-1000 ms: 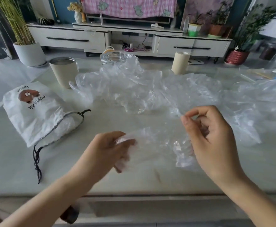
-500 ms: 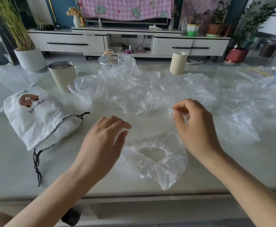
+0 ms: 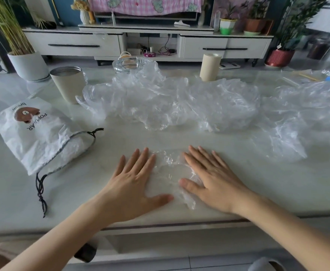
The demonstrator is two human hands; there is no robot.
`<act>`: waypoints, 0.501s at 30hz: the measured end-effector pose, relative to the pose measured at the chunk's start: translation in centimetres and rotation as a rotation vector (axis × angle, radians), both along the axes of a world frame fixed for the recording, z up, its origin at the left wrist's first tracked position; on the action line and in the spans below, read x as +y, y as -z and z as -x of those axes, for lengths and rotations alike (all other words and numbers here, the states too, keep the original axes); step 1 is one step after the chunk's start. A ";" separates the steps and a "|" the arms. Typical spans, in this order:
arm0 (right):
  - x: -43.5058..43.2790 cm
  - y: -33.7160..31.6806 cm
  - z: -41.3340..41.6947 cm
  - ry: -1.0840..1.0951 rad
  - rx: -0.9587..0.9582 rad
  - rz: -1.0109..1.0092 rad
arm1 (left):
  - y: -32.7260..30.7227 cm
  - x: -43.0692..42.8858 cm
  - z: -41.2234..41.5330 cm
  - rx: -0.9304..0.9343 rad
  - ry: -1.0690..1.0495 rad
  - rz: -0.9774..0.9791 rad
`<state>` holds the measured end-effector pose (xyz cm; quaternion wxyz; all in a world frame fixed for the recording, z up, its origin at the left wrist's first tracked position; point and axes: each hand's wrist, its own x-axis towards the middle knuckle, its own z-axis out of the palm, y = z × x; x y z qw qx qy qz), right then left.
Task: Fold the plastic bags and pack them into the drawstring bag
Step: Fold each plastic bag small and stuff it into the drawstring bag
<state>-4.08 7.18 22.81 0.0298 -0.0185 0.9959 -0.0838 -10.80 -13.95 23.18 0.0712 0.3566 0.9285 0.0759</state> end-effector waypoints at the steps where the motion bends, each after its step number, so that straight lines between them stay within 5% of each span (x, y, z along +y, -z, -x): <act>1: 0.6 0.0 -0.1 -0.012 0.010 0.016 | 0.2 -0.2 0.0 0.004 0.006 -0.026; 5: 0.4 -1.3 -1.7 -0.045 0.312 0.222 | 0.1 -0.7 -0.2 0.037 0.129 -0.371; 7: -0.4 -2.4 -3.2 -0.089 0.249 0.381 | 0.0 -1.1 -0.5 0.051 0.202 -0.490; 10: -0.5 -1.8 -5.0 -0.194 0.113 0.339 | 0.3 -1.4 -0.9 0.005 0.261 -0.498; 15: -0.3 -0.8 -4.4 -0.139 0.235 0.359 | 0.8 -1.1 -0.7 0.091 0.330 -0.495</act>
